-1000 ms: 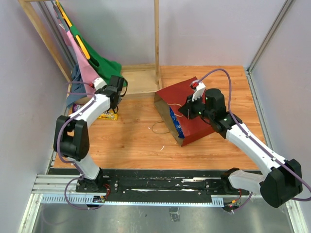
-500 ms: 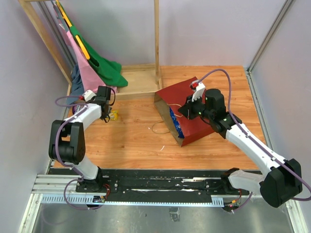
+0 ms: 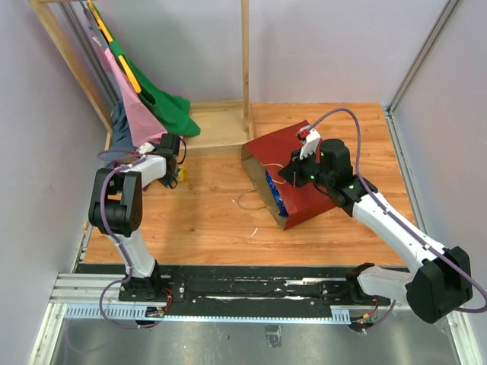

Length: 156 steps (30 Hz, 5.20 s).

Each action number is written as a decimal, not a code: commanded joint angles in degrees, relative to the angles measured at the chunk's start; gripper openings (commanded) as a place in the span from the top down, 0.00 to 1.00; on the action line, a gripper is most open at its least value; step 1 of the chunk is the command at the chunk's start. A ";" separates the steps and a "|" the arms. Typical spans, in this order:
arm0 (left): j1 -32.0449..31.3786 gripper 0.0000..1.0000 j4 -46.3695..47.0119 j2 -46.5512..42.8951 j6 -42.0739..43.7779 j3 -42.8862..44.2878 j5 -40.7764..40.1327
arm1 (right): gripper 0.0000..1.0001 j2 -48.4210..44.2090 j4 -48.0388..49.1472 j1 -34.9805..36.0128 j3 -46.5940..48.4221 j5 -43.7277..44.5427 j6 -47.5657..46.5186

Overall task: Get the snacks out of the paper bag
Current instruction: Place the snack at the center of the board, then adjust the paper bag at the center of the board.

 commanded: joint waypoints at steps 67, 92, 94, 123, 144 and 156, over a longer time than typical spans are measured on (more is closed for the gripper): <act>-19.30 0.00 38.30 -16.17 62.91 -6.65 99.01 | 0.99 11.97 -5.82 -13.42 8.78 14.08 2.22; -21.98 0.03 43.77 8.95 38.51 13.35 66.37 | 0.99 8.75 -7.51 -29.47 14.32 15.48 2.15; -22.34 0.03 43.78 9.07 38.46 13.75 66.28 | 0.99 9.19 -7.50 -29.88 15.26 14.85 2.88; -32.87 0.08 72.10 -0.07 9.95 -8.98 49.62 | 0.99 2.08 -12.07 -3.56 17.56 15.33 -3.35; -41.48 0.00 66.46 1.97 7.38 -2.68 39.85 | 0.99 1.51 -10.33 -3.47 16.08 13.69 -2.80; -42.66 0.08 66.84 6.46 0.07 0.14 34.25 | 0.99 2.01 -9.27 -3.47 15.46 13.71 -2.31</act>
